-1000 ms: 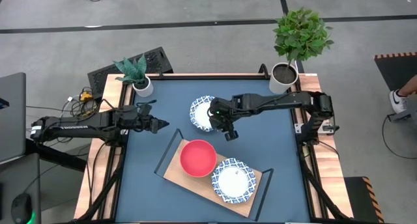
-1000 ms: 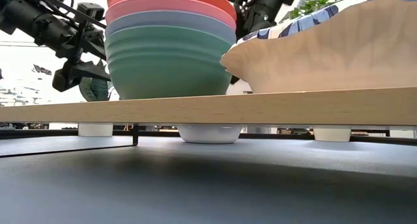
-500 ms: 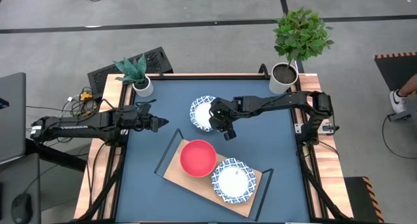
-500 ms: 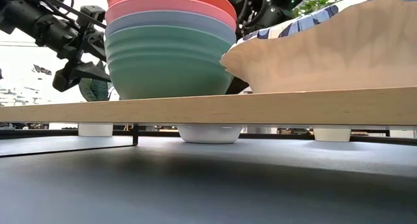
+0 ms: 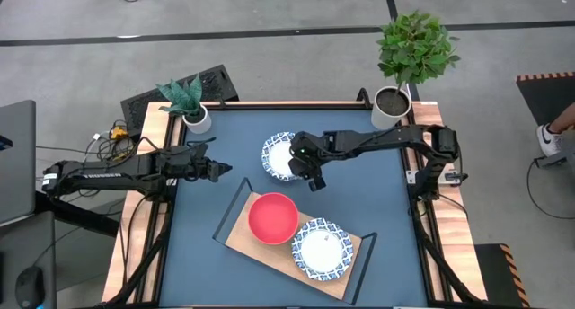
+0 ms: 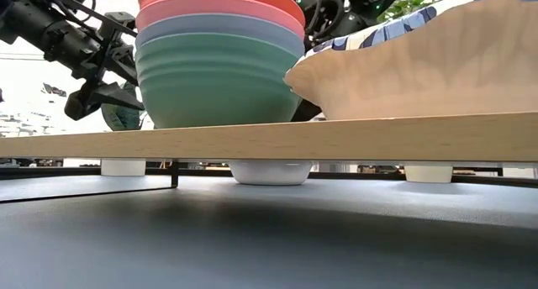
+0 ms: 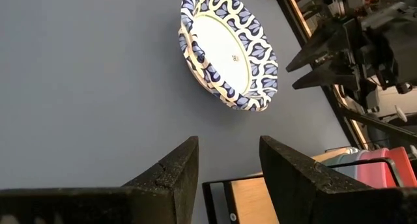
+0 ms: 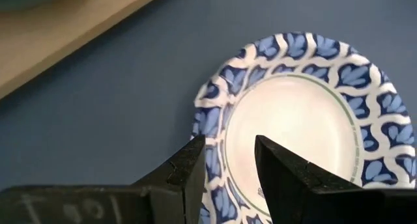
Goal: Place and stack bowls onto a shelf
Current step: Stack the white bowl on top of the other white bowl on the shelf
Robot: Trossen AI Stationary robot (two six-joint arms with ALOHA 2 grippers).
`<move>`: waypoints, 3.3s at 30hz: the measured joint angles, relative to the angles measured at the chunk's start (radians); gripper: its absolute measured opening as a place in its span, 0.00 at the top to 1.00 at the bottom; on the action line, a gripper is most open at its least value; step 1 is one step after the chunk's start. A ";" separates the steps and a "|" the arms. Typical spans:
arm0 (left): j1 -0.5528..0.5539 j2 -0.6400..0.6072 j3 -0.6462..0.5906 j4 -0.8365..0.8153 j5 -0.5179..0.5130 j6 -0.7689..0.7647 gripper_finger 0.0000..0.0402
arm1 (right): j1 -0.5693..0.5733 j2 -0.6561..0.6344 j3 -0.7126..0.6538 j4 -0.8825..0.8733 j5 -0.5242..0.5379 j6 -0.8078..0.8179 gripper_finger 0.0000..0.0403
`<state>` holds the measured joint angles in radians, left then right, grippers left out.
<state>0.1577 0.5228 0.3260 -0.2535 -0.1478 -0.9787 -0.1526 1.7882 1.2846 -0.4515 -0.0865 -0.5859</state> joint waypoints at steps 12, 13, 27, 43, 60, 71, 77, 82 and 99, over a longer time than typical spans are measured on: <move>0.000 0.000 0.000 -0.001 0.001 -0.002 0.63 | -0.002 0.000 0.000 0.004 -0.021 0.002 0.61; 0.000 0.000 0.000 -0.001 0.001 -0.002 0.63 | -0.002 0.000 0.000 0.004 -0.021 0.002 0.61; 0.000 0.000 0.000 -0.002 -0.003 -0.002 0.63 | -0.021 0.000 0.000 -0.001 -0.020 0.002 0.61; 0.000 0.000 0.000 -0.003 -0.002 0.015 0.63 | -0.041 0.000 -0.026 0.031 -0.015 0.011 0.63; 0.000 0.000 0.000 -0.004 0.002 0.029 0.63 | -0.018 0.000 -0.046 0.044 -0.030 0.036 0.66; 0.000 0.000 0.000 -0.004 -0.008 0.032 0.63 | -0.023 0.000 -0.083 0.055 -0.024 0.029 0.66; 0.000 0.000 0.000 -0.004 -0.009 0.032 0.63 | -0.022 0.000 -0.083 0.059 -0.022 0.010 0.66; 0.000 0.000 0.000 -0.004 -0.010 0.031 0.63 | -0.026 0.000 -0.083 0.059 -0.022 0.009 0.66; 0.000 0.000 0.000 -0.003 -0.016 0.026 0.63 | -0.020 0.000 -0.131 0.089 -0.013 0.010 0.70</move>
<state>0.1574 0.5228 0.3260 -0.2569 -0.1640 -0.9524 -0.1726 1.7885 1.1538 -0.3622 -0.0998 -0.5762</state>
